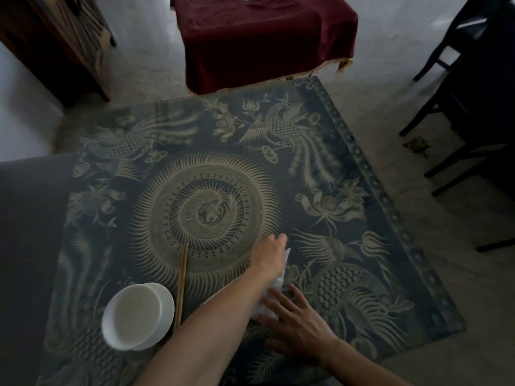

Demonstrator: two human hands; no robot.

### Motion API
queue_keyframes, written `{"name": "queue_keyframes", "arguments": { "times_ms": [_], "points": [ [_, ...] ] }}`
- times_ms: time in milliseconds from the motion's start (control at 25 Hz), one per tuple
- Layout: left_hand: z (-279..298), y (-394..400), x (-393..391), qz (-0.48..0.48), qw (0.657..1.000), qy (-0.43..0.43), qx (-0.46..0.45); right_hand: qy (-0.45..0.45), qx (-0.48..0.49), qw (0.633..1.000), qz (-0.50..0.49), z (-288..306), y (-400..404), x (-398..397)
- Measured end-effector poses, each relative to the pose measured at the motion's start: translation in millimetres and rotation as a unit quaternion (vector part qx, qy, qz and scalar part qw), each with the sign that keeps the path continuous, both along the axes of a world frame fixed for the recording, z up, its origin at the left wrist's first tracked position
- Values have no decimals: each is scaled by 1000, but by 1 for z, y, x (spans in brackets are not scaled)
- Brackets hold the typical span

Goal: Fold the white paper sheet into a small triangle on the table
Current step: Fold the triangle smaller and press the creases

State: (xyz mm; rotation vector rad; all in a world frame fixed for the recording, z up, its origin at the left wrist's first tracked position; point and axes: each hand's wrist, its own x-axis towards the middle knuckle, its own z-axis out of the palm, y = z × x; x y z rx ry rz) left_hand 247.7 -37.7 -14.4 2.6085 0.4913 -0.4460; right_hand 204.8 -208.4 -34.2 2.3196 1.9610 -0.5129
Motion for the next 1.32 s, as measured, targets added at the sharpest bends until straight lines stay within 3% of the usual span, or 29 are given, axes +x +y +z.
{"name": "queue_keyframes", "arguments": {
  "times_ms": [280,520,960,1320],
  "points": [
    [-3,7,0,56,997,29,-42,-23,61,998,-10,2,-14,11],
    [6,35,3,101,974,-28,-201,-33,75,995,-50,7,-18,31],
    [16,47,-26,180,914,-164,-324,-7,93,989,-113,-1,1,8],
    [22,51,-64,133,919,-165,-333,-58,131,985,-96,-17,-12,22]
  ]
}}
